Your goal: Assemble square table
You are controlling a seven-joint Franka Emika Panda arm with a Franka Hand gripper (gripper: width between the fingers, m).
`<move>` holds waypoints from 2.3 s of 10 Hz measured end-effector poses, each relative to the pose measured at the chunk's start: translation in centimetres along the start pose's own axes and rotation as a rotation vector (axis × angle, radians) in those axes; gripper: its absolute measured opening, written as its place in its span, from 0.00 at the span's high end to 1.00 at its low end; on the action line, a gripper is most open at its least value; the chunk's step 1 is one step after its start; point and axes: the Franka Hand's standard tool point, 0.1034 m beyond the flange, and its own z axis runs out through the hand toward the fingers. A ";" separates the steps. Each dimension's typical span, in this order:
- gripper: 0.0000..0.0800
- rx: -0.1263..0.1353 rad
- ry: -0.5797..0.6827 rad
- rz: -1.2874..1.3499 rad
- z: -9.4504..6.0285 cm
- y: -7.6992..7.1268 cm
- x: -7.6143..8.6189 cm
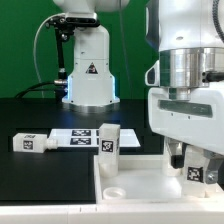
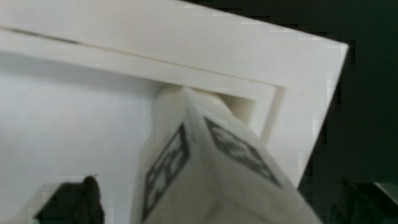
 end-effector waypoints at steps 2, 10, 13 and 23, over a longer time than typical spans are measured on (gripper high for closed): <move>0.19 0.000 0.006 -0.200 -0.1 -0.2 0.0; 0.22 0.011 0.019 -0.850 -1.2 -1.1 -0.2; 0.64 0.007 0.021 -0.779 -1.2 -1.0 0.1; 0.64 -0.027 -0.011 0.397 -1.3 0.1 0.4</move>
Offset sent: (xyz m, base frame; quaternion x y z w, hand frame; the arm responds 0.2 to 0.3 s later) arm 0.0027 0.0327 0.0262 0.0194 -0.0630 -0.4056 0.9117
